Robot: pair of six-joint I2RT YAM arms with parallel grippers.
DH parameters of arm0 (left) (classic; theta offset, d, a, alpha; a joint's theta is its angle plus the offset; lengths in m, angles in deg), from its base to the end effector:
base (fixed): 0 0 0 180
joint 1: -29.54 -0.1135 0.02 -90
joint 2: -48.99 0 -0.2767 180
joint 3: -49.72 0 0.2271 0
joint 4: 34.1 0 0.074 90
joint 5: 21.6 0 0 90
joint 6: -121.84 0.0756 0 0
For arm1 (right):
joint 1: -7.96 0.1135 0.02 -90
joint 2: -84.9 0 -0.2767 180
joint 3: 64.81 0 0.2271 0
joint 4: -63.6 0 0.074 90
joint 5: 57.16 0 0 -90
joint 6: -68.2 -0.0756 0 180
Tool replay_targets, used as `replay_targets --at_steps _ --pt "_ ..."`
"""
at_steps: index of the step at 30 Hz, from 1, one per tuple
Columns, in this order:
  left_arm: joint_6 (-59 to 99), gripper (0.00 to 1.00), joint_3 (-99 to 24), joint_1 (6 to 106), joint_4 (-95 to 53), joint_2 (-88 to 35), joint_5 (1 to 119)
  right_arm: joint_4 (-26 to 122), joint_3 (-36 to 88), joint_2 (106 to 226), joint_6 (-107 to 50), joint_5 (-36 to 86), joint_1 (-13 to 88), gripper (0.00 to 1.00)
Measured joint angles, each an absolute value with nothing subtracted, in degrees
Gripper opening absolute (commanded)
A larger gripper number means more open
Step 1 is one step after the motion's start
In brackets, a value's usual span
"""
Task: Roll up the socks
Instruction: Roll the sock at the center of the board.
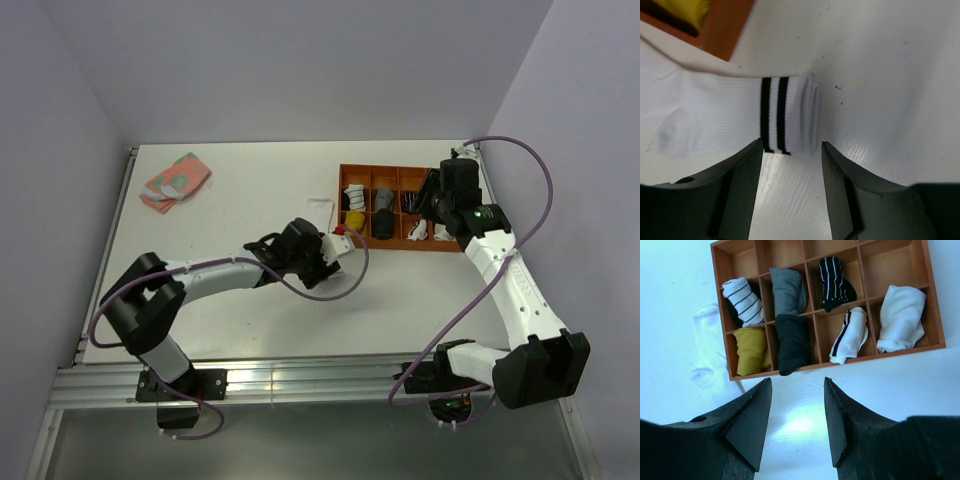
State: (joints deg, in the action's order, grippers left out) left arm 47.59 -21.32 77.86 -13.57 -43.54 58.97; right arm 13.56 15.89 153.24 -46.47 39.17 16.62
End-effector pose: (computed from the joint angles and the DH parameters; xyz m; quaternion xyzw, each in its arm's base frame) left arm 0.2261 -0.2726 0.2073 0.5113 0.7541 -0.1857 0.3679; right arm 0.2561 0.0306 0.3281 0.1489 0.8841 0.0788 0.4359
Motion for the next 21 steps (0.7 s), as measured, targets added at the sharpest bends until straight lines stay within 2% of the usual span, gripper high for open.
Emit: replay_targets --at_steps 8,21 --pt "47.3 0.56 -24.4 82.2 -14.7 -53.6 64.5 14.2 12.3 151.4 -46.4 39.2 16.6 0.54" --pt "47.7 0.48 -25.9 83.4 -15.6 -56.2 67.3 14.1 11.8 151.3 -46.2 39.4 16.6 0.53"
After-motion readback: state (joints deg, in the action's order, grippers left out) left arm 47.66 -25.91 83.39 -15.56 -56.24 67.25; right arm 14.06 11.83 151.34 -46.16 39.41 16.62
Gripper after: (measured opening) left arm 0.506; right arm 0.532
